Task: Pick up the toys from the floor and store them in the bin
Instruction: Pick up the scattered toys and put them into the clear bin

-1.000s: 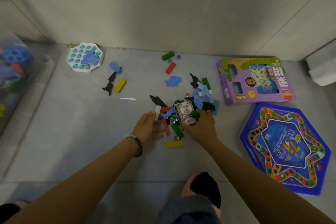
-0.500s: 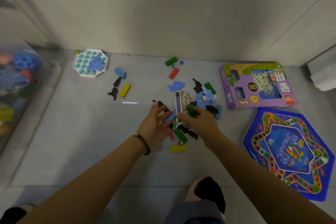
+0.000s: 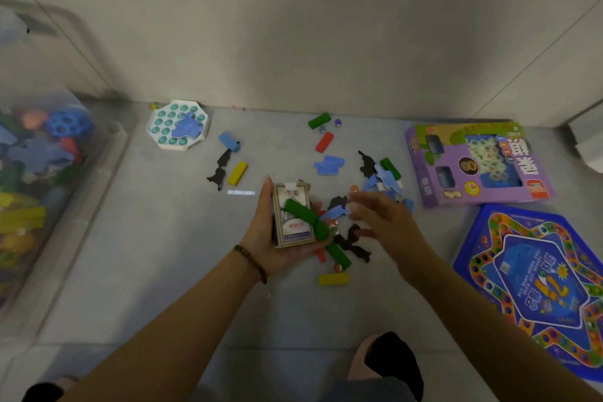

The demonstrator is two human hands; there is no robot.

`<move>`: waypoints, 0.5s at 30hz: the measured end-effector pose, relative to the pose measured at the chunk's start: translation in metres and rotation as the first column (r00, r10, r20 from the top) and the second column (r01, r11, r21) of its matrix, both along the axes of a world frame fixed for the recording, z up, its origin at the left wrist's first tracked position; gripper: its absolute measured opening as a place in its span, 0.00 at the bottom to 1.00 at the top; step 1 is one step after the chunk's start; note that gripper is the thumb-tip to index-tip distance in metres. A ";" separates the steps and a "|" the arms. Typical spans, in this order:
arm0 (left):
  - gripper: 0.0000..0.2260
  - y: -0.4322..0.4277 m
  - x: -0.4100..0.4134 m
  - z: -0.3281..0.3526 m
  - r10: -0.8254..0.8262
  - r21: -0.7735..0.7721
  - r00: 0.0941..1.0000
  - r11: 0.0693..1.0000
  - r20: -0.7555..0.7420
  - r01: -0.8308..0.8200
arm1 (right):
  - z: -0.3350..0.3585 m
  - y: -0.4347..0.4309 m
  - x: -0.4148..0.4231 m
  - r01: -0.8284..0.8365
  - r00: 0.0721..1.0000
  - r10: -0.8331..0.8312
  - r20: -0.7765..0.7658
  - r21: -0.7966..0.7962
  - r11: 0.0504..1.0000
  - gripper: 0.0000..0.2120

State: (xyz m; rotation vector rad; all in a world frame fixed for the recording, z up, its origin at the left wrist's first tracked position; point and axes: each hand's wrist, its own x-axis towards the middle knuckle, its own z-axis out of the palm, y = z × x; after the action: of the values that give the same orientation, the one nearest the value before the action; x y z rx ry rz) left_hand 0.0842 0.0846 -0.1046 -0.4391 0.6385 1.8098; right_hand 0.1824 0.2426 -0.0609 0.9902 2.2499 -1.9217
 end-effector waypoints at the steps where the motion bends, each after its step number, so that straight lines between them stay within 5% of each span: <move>1: 0.31 -0.001 -0.002 0.002 0.005 0.007 1.000 1.000 -0.014 -0.005 | -0.002 0.011 0.004 0.058 0.998 -0.058 0.007 -0.011 0.998 0.08; 7: 0.31 -0.008 -0.017 0.005 0.030 0.075 0.999 0.997 -0.025 -0.028 | -0.028 0.039 0.020 0.128 0.986 -0.129 0.101 0.017 0.992 0.10; 10: 0.32 -0.019 -0.018 -0.001 0.026 0.080 1.000 0.997 -0.010 -0.025 | -0.046 0.022 0.019 0.017 0.981 -0.032 0.193 0.076 0.997 0.14; 15: 0.32 -0.036 -0.010 -0.010 0.044 0.033 0.999 0.998 0.010 -0.044 | -0.066 -0.001 -0.007 0.039 0.988 -0.064 0.138 0.179 0.983 0.27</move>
State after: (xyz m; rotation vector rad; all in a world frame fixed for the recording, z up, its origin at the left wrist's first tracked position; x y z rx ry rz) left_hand 0.0741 0.0485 -0.1142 -0.4417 0.5960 1.8568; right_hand 0.1752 0.2421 -0.1273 1.1764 2.3646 -1.6320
